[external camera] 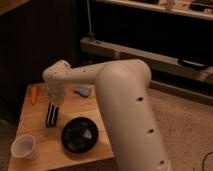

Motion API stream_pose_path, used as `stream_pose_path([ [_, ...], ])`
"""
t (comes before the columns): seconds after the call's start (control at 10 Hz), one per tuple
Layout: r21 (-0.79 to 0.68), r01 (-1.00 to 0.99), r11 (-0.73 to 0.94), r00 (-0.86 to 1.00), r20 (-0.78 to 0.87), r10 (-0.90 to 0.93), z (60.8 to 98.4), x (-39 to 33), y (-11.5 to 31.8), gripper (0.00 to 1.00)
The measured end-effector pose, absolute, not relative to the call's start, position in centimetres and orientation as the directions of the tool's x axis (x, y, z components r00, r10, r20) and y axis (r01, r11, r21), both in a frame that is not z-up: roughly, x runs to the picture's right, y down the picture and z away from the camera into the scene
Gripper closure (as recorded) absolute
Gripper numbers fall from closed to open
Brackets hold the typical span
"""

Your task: Place the ceramic cup in the ceramic bowl

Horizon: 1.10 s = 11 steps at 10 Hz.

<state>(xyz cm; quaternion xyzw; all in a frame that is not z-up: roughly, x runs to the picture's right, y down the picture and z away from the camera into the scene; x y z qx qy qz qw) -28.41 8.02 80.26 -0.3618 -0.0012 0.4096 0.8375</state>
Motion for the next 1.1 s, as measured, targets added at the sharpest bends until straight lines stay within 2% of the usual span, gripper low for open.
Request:
stream_pose_path([
  [0.6,-0.733,-0.512,0.447,0.795,-0.208,0.570,74.1,-33.3,12.6,0.83],
  [0.9,-0.771,-0.457,0.443,0.823,-0.177,0.540,72.3,-33.7,13.3,0.83],
  [1.1,-0.784,-0.437,0.440,0.833,-0.170,0.526,71.7,-33.6,13.9,0.94],
])
